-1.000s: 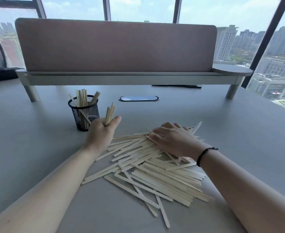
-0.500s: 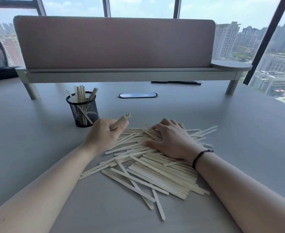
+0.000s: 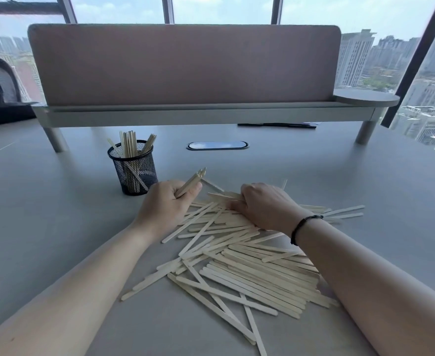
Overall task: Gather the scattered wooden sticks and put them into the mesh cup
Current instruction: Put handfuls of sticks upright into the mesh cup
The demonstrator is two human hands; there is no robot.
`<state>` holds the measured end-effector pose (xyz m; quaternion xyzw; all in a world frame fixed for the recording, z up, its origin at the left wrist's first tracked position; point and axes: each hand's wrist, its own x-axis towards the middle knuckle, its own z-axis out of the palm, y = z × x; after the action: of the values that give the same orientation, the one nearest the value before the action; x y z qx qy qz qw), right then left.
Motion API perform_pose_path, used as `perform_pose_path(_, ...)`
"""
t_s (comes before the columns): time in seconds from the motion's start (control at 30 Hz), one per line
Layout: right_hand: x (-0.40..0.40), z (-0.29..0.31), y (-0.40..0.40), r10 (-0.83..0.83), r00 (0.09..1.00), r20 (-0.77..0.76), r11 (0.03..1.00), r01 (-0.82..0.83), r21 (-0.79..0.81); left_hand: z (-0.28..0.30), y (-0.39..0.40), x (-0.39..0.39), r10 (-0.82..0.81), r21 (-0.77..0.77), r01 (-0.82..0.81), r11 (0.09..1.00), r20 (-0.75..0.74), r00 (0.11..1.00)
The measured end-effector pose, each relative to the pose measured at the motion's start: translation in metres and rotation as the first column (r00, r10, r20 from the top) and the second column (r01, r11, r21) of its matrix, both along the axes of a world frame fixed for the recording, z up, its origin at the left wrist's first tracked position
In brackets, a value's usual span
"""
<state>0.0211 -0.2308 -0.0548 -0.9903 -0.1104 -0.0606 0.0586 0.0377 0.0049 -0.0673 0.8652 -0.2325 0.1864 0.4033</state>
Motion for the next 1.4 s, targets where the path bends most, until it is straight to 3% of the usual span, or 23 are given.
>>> perform_pose_path(0.17,0.0,0.003,0.001,0.044,0.999,0.024,0.999,-0.044,-0.001,-0.001,0.0,0.002,-0.004,0.005,0.004,1.0,0.006,1.0)
perform_pose_path(0.37,-0.004,0.001,-0.001,0.135,0.971,0.196,0.989,-0.143,0.03,-0.001,-0.001,0.003,0.008,-0.006,-0.008,1.0,-0.009,1.0)
perform_pose_path(0.63,-0.008,0.006,0.009,0.14,0.904,0.404,0.925,-0.265,0.271,0.0,0.0,0.003,0.012,-0.068,-0.016,0.998,-0.051,0.999)
perform_pose_path(0.77,-0.009,0.011,0.016,0.091,0.901,0.424,0.869,-0.28,0.407,0.0,0.001,0.003,0.024,-0.121,-0.031,0.992,-0.057,0.998)
perform_pose_path(1.1,-0.015,0.01,0.027,0.129,0.882,0.454,0.83,-0.347,0.436,0.003,0.0,0.003,0.065,-0.151,-0.07,0.986,-0.039,0.997)
perform_pose_path(1.23,-0.021,0.019,0.032,0.03,0.894,0.447,0.709,-0.334,0.621,0.003,0.0,0.003,0.05,-0.143,-0.057,0.988,-0.054,0.997)
perform_pose_path(1.4,-0.02,0.033,0.035,-0.09,0.936,0.341,0.35,-0.291,0.891,0.003,-0.001,0.002,0.036,-0.151,-0.044,0.988,-0.056,0.998)
